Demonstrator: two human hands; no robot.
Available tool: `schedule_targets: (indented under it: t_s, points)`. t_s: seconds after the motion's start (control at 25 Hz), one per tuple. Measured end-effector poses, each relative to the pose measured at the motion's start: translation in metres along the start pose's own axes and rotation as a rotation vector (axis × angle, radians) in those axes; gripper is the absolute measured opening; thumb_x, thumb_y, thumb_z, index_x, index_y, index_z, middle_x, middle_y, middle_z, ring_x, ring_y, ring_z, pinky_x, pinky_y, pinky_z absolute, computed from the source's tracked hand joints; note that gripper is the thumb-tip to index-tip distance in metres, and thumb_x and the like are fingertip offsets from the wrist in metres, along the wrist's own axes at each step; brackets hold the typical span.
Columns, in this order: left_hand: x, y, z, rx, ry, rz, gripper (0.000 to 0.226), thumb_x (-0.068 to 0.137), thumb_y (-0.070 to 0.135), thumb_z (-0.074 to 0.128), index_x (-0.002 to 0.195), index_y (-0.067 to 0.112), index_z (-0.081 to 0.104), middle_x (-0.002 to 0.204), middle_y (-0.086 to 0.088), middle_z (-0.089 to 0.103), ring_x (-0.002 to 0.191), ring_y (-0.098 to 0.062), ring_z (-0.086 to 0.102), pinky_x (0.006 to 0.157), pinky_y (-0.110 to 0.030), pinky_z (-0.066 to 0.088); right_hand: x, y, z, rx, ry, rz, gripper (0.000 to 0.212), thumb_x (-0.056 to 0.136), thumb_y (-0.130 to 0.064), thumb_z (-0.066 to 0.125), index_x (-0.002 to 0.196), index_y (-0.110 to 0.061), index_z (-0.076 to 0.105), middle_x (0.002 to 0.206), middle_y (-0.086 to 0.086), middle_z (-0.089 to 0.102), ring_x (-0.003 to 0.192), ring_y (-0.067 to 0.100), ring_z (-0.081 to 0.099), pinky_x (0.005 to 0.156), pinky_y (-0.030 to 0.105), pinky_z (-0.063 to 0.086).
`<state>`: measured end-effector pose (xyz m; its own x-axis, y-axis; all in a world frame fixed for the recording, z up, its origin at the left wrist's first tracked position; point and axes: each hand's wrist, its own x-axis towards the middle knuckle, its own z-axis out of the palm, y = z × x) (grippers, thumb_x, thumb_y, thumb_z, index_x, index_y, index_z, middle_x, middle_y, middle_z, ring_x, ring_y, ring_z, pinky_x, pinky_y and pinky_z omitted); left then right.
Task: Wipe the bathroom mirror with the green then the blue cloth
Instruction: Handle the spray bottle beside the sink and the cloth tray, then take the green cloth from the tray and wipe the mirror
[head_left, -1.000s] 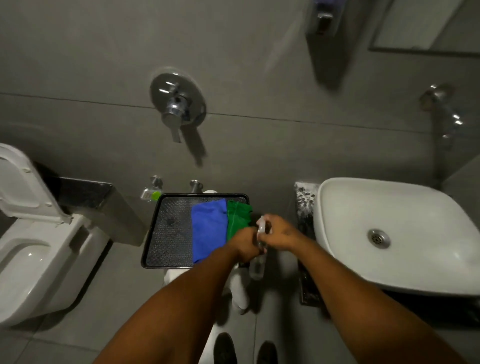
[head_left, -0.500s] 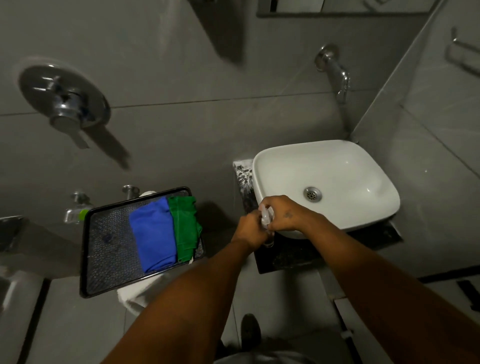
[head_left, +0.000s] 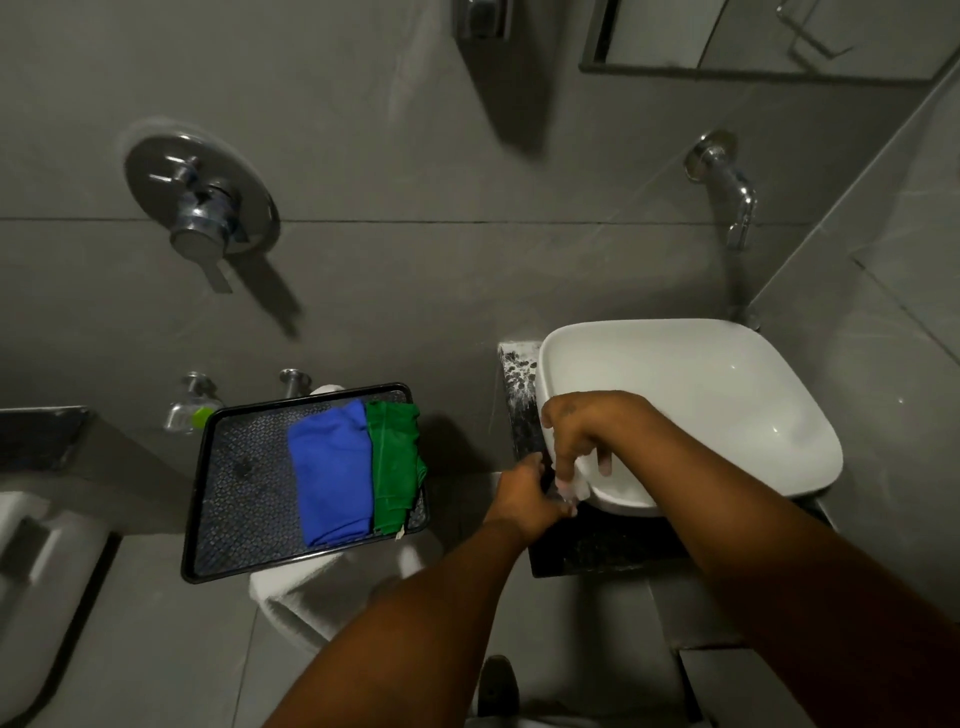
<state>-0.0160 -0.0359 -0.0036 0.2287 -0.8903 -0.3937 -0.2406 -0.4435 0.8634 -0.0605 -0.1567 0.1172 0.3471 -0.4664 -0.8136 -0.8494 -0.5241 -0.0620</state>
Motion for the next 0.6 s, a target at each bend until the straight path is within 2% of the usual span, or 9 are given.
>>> schedule_targets:
  t_s: [0.08,0.16,0.28,0.4,0.52,0.6]
  points:
    - [0.001,-0.005,-0.011,0.001,0.009,-0.03,0.067,0.061,0.021,0.088,0.121,0.023,0.057,0.115,0.008,0.065,0.109,-0.015,0.061,0.09,-0.031,0.054,0.009,-0.015,-0.012,-0.06,0.116,-0.058,0.085,0.058,-0.022,0.093,0.131,-0.008,0.053,0.123,0.011,0.06,0.087,0.026,0.066,0.066,0.036,0.062]
    - [0.0,-0.013,-0.025,0.029,0.039,-0.05,0.072,0.06,0.027,0.088,0.124,0.023,0.056,0.114,0.013,0.061,0.109,-0.011,0.057,0.085,-0.024,0.05,0.023,-0.035,-0.021,-0.039,0.222,-0.149,0.076,0.063,-0.026,0.09,0.129,-0.01,0.056,0.12,0.009,0.064,0.093,0.024,0.066,0.075,0.035,0.06]
    - [-0.001,-0.042,-0.056,0.088,0.284,-0.163,0.062,0.071,0.024,0.08,0.128,0.013,0.055,0.127,-0.006,0.063,0.115,-0.023,0.06,0.098,-0.037,0.051,0.062,-0.084,-0.026,0.016,0.289,-0.311,0.069,0.072,-0.028,0.085,0.131,-0.008,0.055,0.126,0.012,0.063,0.111,0.03,0.062,0.091,0.036,0.052]
    - [-0.002,-0.08,-0.1,0.098,0.52,-0.438,0.04,0.083,0.016,0.069,0.119,0.003,0.057,0.122,-0.019,0.064,0.113,-0.035,0.062,0.093,-0.038,0.05,0.12,-0.14,-0.009,0.011,0.262,-0.392,0.052,0.076,-0.022,0.083,0.12,-0.003,0.063,0.119,0.017,0.067,0.109,0.031,0.065,0.09,0.036,0.054]
    - [0.001,-0.107,-0.125,0.095,0.544,-0.512,0.034,0.084,0.015,0.066,0.114,-0.001,0.061,0.119,-0.024,0.067,0.112,-0.038,0.063,0.091,-0.039,0.048,0.174,-0.171,0.008,-0.037,0.247,-0.388,0.047,0.075,-0.014,0.08,0.117,-0.003,0.063,0.12,0.017,0.066,0.107,0.03,0.066,0.087,0.033,0.054]
    - [0.006,-0.121,-0.129,0.062,0.537,-0.533,0.033,0.084,0.016,0.067,0.113,0.002,0.064,0.118,-0.022,0.069,0.111,-0.036,0.064,0.091,-0.037,0.049,0.201,-0.182,0.013,-0.063,0.261,-0.366,0.051,0.075,-0.011,0.075,0.123,-0.005,0.058,0.128,0.017,0.062,0.114,0.032,0.062,0.094,0.035,0.053]
